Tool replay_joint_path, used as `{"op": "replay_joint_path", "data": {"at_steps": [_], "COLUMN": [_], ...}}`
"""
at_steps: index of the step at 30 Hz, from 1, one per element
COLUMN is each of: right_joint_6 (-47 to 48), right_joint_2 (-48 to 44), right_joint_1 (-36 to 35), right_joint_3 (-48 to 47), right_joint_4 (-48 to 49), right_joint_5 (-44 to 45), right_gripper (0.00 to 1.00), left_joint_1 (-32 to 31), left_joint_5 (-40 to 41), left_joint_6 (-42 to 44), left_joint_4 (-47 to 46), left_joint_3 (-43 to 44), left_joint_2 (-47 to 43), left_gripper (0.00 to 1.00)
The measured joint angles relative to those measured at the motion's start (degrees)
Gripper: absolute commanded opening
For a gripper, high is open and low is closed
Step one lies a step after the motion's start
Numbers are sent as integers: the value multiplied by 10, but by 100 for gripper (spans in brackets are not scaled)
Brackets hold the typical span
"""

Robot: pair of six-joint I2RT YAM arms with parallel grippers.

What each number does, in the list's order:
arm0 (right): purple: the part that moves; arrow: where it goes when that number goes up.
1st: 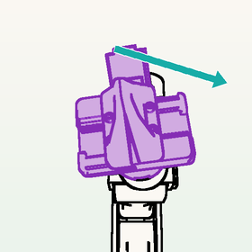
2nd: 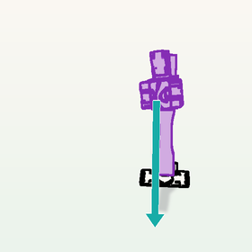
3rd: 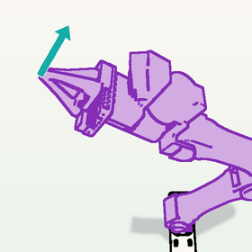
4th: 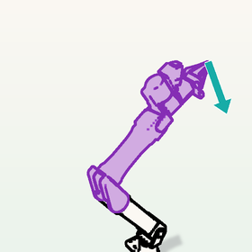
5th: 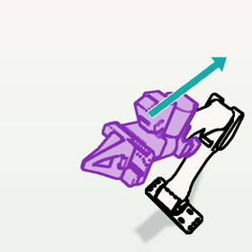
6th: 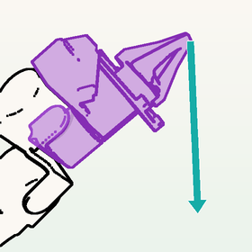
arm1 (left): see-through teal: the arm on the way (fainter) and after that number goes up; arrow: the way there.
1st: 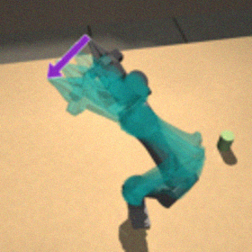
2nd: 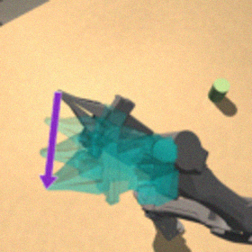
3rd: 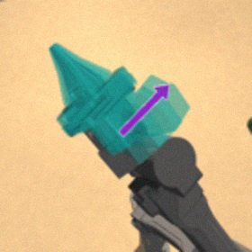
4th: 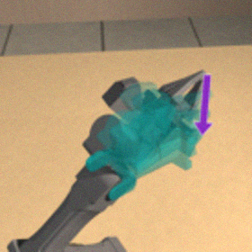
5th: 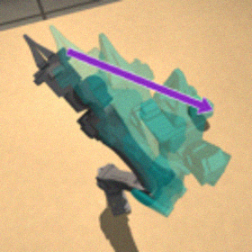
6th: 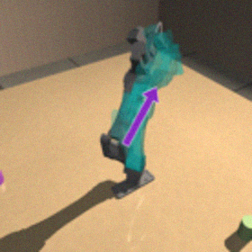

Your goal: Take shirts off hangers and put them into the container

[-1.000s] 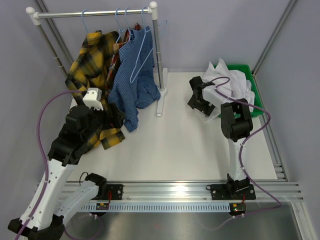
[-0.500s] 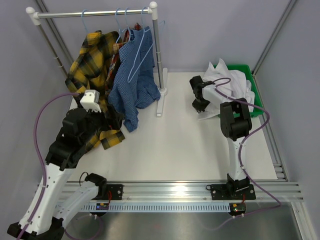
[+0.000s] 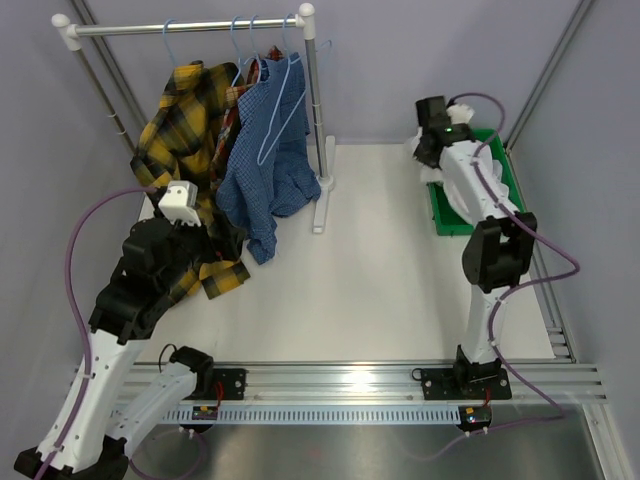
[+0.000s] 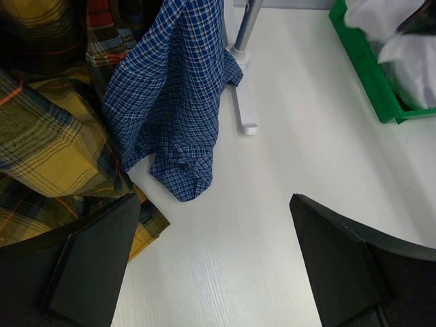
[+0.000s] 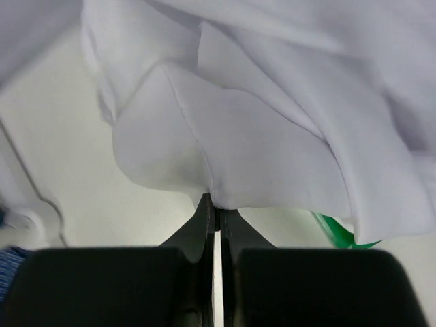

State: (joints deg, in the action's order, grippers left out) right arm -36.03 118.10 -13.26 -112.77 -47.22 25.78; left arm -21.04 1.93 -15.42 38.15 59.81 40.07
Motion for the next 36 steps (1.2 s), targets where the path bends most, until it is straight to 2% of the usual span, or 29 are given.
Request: {"op": "replay_joint_path", "data": {"at_steps": [5, 10, 16, 24, 28, 30, 31, 32, 36], "right_joint_6": [51, 77, 100, 129, 132, 132, 132, 132, 138], "right_joint_2": [-61, -78, -41, 65, 102, 106, 105, 103, 75], "right_joint_1": [106, 184, 218, 220, 220, 220, 220, 220, 220], "right_joint_3": [-56, -7, 88, 84, 81, 81, 81, 80, 95], "right_joint_4": [32, 63, 87, 91, 78, 76, 74, 73, 71], "right_joint_5": [7, 6, -56, -186, -226, -235, -237, -239, -240], "right_gripper": [0, 0, 0, 0, 20, 22, 27, 38, 64], "left_joint_1": [0, 0, 0, 0, 0, 0, 0, 0, 0], "left_joint_5": [3, 7, 9, 9, 9, 9, 9, 9, 10], "left_joint_6": [0, 0, 0, 0, 0, 0, 0, 0, 0], "left_joint_4": [5, 12, 13, 13, 13, 13, 13, 13, 13], "left_joint_3": [0, 0, 0, 0, 0, 0, 0, 0, 0], "left_joint_2": [-10, -11, -8, 5, 6, 6, 5, 5, 4], "left_gripper": [99, 99, 99, 99, 99, 99, 99, 99, 99]}}
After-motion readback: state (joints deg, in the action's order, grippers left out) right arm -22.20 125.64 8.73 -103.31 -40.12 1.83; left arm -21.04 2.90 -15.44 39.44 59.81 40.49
